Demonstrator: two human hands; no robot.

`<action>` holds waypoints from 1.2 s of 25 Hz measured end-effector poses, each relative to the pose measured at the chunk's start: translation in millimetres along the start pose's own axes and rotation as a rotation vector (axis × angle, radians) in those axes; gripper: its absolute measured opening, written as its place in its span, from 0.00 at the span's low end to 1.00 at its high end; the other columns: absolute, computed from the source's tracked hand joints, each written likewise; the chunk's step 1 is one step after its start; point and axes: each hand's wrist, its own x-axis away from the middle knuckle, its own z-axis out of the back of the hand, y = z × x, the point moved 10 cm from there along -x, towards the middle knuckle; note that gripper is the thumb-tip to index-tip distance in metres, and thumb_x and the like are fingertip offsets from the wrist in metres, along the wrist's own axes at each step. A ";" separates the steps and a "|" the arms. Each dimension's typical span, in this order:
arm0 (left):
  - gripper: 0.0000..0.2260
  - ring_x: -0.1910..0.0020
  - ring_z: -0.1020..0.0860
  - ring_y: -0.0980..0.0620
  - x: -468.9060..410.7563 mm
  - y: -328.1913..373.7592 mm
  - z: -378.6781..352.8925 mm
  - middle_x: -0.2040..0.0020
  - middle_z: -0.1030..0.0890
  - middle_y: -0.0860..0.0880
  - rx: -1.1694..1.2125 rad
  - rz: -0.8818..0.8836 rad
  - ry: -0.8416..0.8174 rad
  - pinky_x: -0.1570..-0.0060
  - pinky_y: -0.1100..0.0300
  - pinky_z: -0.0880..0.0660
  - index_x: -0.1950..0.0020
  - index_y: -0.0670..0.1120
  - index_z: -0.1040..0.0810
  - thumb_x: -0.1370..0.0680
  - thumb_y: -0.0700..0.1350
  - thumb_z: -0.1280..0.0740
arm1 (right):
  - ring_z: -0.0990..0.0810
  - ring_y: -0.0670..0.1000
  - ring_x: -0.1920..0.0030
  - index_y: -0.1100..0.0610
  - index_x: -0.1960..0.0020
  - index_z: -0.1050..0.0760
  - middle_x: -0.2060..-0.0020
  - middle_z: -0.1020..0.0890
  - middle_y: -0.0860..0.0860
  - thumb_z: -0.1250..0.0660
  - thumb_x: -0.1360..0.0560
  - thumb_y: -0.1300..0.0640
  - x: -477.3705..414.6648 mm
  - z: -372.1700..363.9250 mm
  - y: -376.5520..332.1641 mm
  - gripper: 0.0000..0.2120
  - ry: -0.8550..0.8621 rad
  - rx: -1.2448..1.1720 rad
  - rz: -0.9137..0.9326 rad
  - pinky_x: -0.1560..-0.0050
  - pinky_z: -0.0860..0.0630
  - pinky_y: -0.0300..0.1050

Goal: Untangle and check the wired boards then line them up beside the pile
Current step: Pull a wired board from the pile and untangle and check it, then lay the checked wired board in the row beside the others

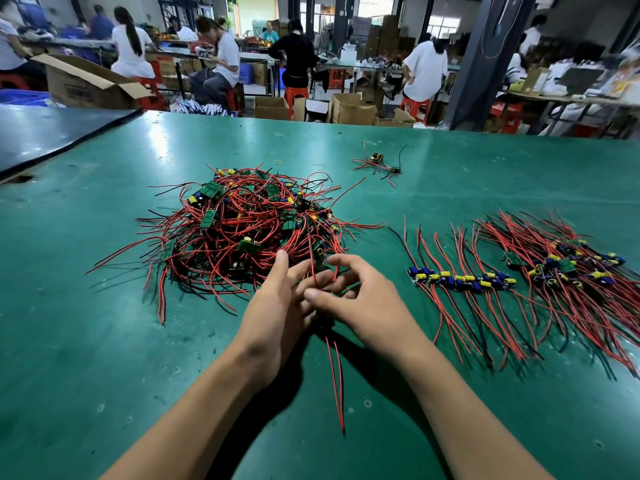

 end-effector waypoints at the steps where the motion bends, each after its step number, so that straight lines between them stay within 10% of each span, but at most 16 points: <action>1: 0.29 0.41 0.19 0.45 0.0 1.1 -0.6 0.34 0.22 0.44 0.016 0.000 -0.011 0.39 0.51 0.26 0.27 0.46 0.33 0.20 0.63 0.50 | 0.26 0.42 0.68 0.47 0.39 0.25 0.59 0.21 0.47 0.21 0.31 0.56 1.4 -4.2 -4.7 0.24 -0.007 0.055 0.047 0.62 0.26 0.33; 12: 0.11 0.50 0.17 0.41 4.0 12.3 17.8 0.42 0.19 0.39 -0.261 -0.092 0.175 0.48 0.49 0.21 0.40 0.43 0.23 0.17 0.45 0.42 | 0.21 0.48 0.60 0.54 0.40 0.23 0.53 0.18 0.51 0.26 0.27 0.60 -1.4 103.3 7.1 0.16 0.568 0.285 0.057 0.49 0.24 0.44; 15: 0.12 0.53 0.16 0.42 5.4 12.4 17.6 0.43 0.20 0.38 -0.242 -0.066 0.185 0.52 0.53 0.19 0.35 0.41 0.26 0.17 0.42 0.40 | 0.21 0.56 0.47 0.56 0.37 0.22 0.47 0.19 0.55 0.27 0.26 0.58 -1.6 101.7 2.4 0.17 0.549 0.514 0.069 0.41 0.27 0.47; 20: 0.20 0.60 0.16 0.41 4.1 10.0 21.6 0.46 0.21 0.35 -0.248 -0.026 0.213 0.62 0.53 0.17 0.27 0.39 0.37 0.19 0.35 0.39 | 0.18 0.45 0.56 0.53 0.49 0.15 0.55 0.14 0.48 0.27 0.25 0.57 -9.5 50.8 -9.6 0.05 0.234 0.433 0.206 0.49 0.25 0.35; 30: 0.02 0.71 0.18 0.44 6.2 5.2 25.1 0.62 0.17 0.37 -0.373 0.033 0.194 0.73 0.59 0.21 0.49 0.37 0.27 0.19 0.35 0.38 | 0.19 0.51 0.45 0.57 0.44 0.16 0.47 0.16 0.53 0.28 0.25 0.57 -12.1 66.2 8.3 0.10 0.291 0.507 0.130 0.41 0.30 0.37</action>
